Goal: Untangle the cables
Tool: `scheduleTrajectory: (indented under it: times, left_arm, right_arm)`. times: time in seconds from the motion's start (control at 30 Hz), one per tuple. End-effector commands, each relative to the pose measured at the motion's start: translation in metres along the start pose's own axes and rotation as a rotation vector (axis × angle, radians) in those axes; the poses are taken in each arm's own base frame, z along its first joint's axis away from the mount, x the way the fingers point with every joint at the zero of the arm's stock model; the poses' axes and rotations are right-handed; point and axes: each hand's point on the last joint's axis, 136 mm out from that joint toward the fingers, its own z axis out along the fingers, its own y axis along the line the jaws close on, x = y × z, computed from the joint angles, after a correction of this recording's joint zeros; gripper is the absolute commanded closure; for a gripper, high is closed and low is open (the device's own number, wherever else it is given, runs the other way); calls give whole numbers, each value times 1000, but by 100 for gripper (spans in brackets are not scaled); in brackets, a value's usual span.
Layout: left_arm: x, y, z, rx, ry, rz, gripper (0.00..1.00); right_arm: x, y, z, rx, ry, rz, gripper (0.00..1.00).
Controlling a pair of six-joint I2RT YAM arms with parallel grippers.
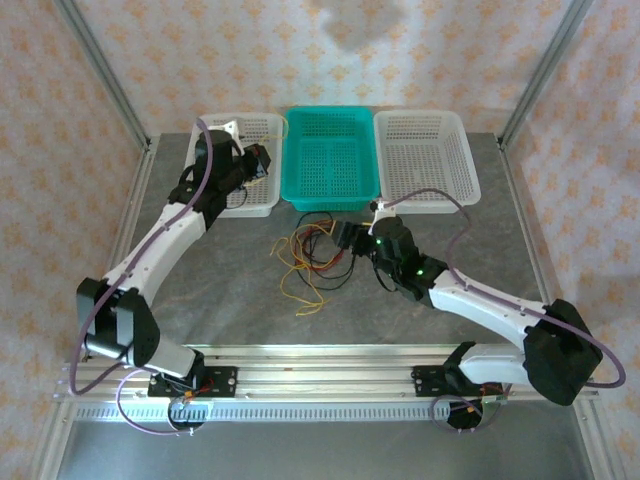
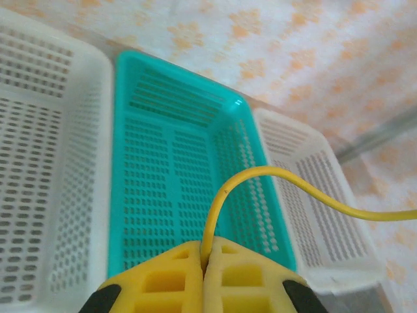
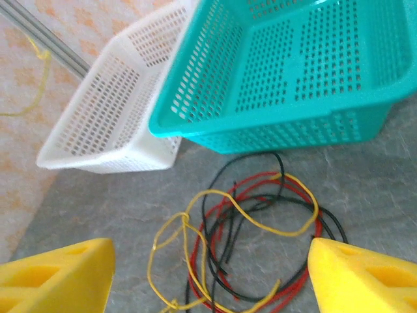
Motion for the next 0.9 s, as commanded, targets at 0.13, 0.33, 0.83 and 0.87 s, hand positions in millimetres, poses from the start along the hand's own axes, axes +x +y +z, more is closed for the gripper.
scheduleTrajectory:
  times: [0.13,0.33,0.83,0.87]
  left_arm:
    - [-53,43,35,-128,-135,-183,100]
    - [-55,86,72,-211,-119,-302,100]
    - [-6,170,138,-450,-9,-430,100]
    - [-2,174,140,-465,3,-431,100]
  right_arm:
    - [-49,5,-12,99,-93,72,22]
    - [-62,23,-18,47,-90,33,19]
    - [-71,10,-31,113,-140,72,17]
    - [-72,9,-33,118,-145,75,16]
